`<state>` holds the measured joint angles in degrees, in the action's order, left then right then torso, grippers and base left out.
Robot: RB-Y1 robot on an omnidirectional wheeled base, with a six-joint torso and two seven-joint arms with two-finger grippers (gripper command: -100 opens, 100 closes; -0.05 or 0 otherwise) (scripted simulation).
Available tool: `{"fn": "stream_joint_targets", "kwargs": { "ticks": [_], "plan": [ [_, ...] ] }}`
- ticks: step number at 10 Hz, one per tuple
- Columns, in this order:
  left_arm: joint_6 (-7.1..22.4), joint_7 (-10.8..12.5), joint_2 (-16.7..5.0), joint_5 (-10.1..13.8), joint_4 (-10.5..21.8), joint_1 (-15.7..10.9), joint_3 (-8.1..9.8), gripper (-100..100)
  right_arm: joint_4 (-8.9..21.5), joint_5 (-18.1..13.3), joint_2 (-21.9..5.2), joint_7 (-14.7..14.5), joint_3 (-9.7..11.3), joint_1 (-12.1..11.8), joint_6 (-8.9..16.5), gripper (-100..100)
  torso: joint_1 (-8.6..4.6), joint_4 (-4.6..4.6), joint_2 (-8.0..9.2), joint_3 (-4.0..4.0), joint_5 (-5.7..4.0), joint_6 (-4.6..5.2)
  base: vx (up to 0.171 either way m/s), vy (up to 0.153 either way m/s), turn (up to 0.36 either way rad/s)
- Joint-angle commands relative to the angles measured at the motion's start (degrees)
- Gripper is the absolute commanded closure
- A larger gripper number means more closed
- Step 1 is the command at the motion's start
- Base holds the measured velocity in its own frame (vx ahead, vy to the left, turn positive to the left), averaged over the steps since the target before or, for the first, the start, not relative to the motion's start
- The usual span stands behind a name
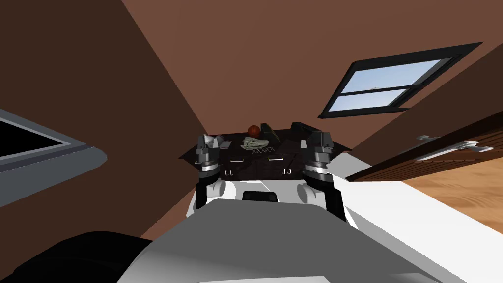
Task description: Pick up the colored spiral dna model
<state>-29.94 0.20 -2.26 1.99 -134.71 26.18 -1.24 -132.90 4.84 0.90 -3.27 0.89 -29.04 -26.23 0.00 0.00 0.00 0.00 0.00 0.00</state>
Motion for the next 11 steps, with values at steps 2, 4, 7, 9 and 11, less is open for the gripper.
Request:
{"fn": "stream_joint_targets", "kwargs": {
  "ticks": [2, 4, 7, 9, 11],
  "plan": [
    [0.0, 0.0, 0.0, 0.0, 0.0, 0.0, 0.00, 0, 0.6, -0.6, -3.2, -1.2, -0.5, 0.5, 0.1, -100, 0.02, 0.01, 0.07, 0.04, 0.00, -0.01, -0.039, 0.016, 0.075],
    [0.0, 0.0, 0.0, 0.0, 0.0, 0.0, -0.01, 0, 1.5, -1.6, -6.1, -3.0, -1.0, 1.1, 0.2, -100, 0.12, 0.05, 0.24, 0.14, 0.03, -0.01, -0.078, 0.042, 0.108],
    [0.0, 0.0, 0.0, 0.0, 0.0, 0.0, -0.01, 0, 3.6, -3.9, -10.6, -6.6, -2.1, 2.3, 0.5, -100, 0.23, 0.08, 0.37, 0.22, 0.05, -0.01, -0.104, 0.068, 0.160],
    [0.0, 0.0, 0.0, 0.0, 0.0, 0.0, -0.01, 0, 5.6, -6.0, -14.0, -9.6, -3.0, 3.2, 0.6, -100, 0.27, 0.11, 0.46, 0.27, 0.06, -0.01, -0.125, 0.087, 0.196],
    [0.0, 0.0, 0.0, 0.0, 0.0, 0.0, -0.01, 0, 8.1, -8.4, -17.6, -12.7, -4.0, 4.1, 0.8, -100, 0.37, 0.12, 0.51, 0.30, 0.09, -0.01, -0.123, 0.117, 0.212]
  ]
}}
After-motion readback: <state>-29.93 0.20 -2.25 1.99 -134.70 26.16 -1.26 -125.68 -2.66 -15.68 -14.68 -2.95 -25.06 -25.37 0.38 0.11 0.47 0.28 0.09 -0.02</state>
